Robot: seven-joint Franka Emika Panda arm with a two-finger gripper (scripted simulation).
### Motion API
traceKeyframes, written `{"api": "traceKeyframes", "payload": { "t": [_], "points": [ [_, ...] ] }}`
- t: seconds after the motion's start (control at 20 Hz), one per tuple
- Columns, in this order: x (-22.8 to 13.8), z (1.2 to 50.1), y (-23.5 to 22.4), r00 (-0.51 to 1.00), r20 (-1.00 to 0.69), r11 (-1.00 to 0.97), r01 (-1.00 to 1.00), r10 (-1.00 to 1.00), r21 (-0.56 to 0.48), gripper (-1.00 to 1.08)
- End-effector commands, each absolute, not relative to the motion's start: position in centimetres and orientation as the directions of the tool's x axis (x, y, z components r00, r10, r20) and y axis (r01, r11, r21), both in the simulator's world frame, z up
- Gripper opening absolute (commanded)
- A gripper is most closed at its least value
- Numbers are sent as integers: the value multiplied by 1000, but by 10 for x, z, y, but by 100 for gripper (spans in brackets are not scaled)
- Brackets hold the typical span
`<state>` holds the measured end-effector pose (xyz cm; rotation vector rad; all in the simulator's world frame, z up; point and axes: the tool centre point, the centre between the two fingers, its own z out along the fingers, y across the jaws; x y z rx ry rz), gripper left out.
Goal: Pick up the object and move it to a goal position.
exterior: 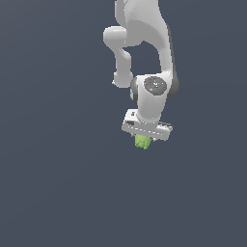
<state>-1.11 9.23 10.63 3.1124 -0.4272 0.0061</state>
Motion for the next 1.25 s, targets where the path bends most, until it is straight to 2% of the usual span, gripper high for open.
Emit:
{"api": "traceKeyframes", "payload": {
  "t": [0.0,0.65,1.2],
  "points": [
    [-30,120,112,963,4,-963,-269,-269,-1,-100],
    [-110,179,199,963,2,-963,-268,-268,1,-100],
    [-130,196,225,963,0,-963,-268,-268,0,-100]
  ]
}}
